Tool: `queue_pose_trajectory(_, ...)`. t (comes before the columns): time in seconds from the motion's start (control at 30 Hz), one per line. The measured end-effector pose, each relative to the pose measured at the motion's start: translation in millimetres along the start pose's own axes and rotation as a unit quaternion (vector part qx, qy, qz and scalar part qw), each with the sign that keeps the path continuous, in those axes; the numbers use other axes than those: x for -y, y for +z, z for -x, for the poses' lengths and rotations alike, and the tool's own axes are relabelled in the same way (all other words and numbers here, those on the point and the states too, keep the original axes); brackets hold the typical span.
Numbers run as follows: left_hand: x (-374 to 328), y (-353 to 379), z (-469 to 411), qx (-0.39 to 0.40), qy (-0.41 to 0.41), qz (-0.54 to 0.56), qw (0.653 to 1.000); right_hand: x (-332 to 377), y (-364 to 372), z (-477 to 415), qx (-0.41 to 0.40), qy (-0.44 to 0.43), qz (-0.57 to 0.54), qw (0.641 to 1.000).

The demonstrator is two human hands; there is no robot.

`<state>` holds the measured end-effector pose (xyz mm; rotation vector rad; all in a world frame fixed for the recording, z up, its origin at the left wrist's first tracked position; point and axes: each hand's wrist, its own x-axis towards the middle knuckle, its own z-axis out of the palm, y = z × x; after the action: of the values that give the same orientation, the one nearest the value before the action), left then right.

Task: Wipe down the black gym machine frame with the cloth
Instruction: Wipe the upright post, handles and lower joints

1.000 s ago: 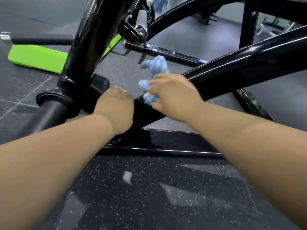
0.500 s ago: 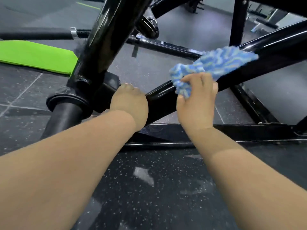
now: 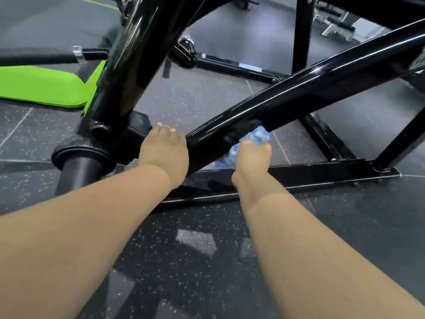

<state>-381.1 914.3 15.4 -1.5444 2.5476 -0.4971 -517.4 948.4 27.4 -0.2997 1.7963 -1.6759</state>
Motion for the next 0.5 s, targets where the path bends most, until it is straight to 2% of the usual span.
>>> queue_pose_trajectory(0.07,-4,0,3,-0.012,-0.005,-0.002,1.0,-23,-2,9,0.105,0.022,0.079,0.991)
queue_pose_trajectory(0.13,-7,2,3,-0.04,-0.007,-0.007,0.999,-39,-5,9,0.153,0.018,0.068,0.986)
queue_pose_trajectory(0.2,-6,6,4,-0.051,-0.004,-0.007,0.999,-35,-10,-7,0.097,0.053,-0.047,0.993)
queue_pose_trajectory(0.23,-5,8,4,-0.058,0.0,-0.009,0.998,-27,-13,-20,0.089,0.086,-0.14,0.982)
queue_pose_trajectory(0.3,-4,12,1,-0.073,0.005,-0.024,0.997,-17,-13,-50,0.12,0.153,-0.317,0.928)
queue_pose_trajectory(0.37,-5,17,0,-0.089,0.0,-0.026,0.996,-28,-6,-74,0.186,0.182,-0.383,0.886)
queue_pose_trajectory(0.43,-9,19,-1,-0.101,-0.014,-0.017,0.995,-59,4,-83,0.252,0.224,-0.352,0.873)
queue_pose_trajectory(0.5,-10,21,-1,-0.106,-0.017,-0.011,0.994,-78,17,-76,0.283,0.246,-0.263,0.889)
